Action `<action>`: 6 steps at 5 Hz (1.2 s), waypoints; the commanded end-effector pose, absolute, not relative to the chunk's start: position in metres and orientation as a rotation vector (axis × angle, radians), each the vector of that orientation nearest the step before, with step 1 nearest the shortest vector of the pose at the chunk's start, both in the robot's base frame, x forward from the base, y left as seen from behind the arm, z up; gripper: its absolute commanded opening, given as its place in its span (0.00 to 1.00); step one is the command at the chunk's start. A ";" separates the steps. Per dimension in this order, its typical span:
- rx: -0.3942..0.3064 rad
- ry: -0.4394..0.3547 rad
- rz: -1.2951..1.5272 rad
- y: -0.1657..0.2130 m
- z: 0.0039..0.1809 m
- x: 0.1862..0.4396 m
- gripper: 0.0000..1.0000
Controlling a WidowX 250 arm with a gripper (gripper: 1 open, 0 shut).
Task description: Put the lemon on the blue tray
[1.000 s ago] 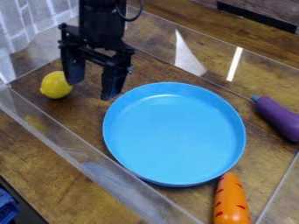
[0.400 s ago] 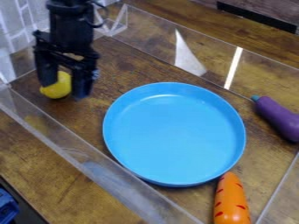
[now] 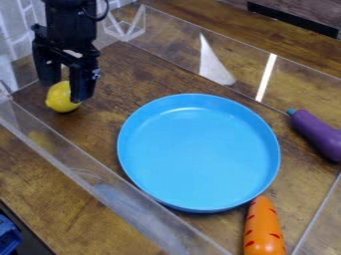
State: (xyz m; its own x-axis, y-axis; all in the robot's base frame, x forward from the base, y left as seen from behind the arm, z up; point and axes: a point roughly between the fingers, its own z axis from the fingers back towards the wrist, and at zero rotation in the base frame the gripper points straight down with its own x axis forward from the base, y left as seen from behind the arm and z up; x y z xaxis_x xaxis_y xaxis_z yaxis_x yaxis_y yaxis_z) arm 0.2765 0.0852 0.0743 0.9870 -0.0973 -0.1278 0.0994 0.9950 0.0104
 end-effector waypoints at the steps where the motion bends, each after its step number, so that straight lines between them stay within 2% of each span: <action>1: 0.038 0.080 -0.137 0.101 0.080 0.287 1.00; 3: 0.039 0.069 -0.145 0.124 0.070 0.293 1.00; 5: 0.049 0.052 -0.164 0.122 0.034 0.305 1.00; 6: 0.068 0.042 -0.149 0.119 0.046 0.309 1.00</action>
State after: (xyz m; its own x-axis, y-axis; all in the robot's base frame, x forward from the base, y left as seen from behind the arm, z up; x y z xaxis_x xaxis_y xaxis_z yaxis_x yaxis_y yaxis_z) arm 0.2954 0.1183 0.0218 0.9835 -0.1366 -0.1184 0.1402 0.9899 0.0223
